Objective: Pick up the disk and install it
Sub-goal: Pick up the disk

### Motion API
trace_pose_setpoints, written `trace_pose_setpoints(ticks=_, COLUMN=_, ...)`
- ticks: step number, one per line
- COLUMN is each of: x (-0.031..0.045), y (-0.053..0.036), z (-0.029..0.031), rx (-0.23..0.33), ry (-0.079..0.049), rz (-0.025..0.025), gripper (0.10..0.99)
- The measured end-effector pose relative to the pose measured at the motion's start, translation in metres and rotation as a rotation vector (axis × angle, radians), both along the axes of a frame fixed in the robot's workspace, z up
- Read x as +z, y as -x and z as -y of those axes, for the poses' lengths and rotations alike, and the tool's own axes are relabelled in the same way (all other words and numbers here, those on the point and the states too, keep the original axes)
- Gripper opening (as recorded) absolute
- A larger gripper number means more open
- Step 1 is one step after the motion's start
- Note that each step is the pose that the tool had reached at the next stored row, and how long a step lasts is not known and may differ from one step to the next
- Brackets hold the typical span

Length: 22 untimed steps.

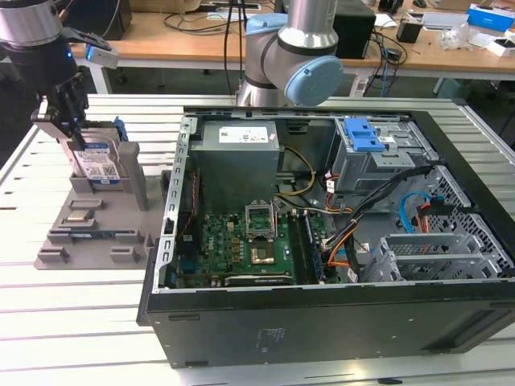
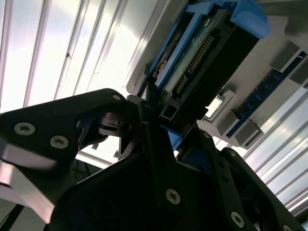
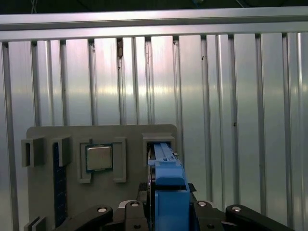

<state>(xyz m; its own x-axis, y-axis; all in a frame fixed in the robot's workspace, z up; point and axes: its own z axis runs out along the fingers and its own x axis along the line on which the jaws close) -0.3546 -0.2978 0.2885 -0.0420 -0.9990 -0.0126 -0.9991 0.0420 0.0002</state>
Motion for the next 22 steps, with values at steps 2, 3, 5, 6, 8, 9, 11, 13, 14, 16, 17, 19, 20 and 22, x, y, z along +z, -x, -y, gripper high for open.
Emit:
trace_pose_setpoints(ticks=2, x=0.0000, y=0.0000, z=0.0000, rx=0.000, ry=0.000, rz=0.0000, gripper=0.365)
trace_pose_setpoints(ticks=3, x=0.0000, y=0.0000, z=0.0000, rx=0.000, ry=0.000, rz=0.0000, gripper=0.365)
trace_pose_setpoints(ticks=5, x=0.0001, y=0.0000, z=0.0000, rx=0.000, ry=0.000, rz=0.0002, gripper=0.365)
trace_pose_setpoints(ticks=6, x=0.0011, y=0.0000, z=0.0000, rx=0.000, ry=0.000, rz=0.0000, gripper=0.365)
trace_pose_setpoints(ticks=8, x=0.0043, y=0.0000, z=0.0000, rx=0.000, ry=0.000, rz=0.0000, gripper=0.365)
trace_pose_setpoints(ticks=9, x=0.0056, y=-0.0001, z=-0.0001, rx=0.000, ry=0.000, rz=0.0000, gripper=0.365)
trace_pose_setpoints(ticks=11, x=0.0095, y=0.0000, z=-0.0003, rx=0.000, ry=0.000, rz=0.0001, gripper=0.365)
trace_pose_setpoints(ticks=13, x=0.0134, y=0.0000, z=-0.0004, rx=0.000, ry=0.000, rz=0.0000, gripper=0.365)
trace_pose_setpoints(ticks=14, x=0.0162, y=0.0000, z=-0.0006, rx=0.000, ry=0.000, rz=0.0000, gripper=0.365)
trace_pose_setpoints(ticks=16, x=0.0202, y=0.0000, z=-0.0009, rx=0.000, ry=0.000, rz=0.0000, gripper=0.365)
trace_pose_setpoints(ticks=17, x=0.0213, y=0.0000, z=-0.0009, rx=0.000, ry=0.000, rz=0.0001, gripper=0.365)
trace_pose_setpoints(ticks=19, x=0.0230, y=0.0000, z=-0.0009, rx=0.000, ry=0.000, rz=0.0001, gripper=0.365)
trace_pose_setpoints(ticks=20, x=0.0241, y=0.0000, z=-0.0010, rx=0.000, ry=0.000, rz=0.0000, gripper=0.365)
trace_pose_setpoints(ticks=22, x=0.0257, y=0.0000, z=-0.0010, rx=0.000, ry=0.000, rz=0.0000, gripper=0.365)
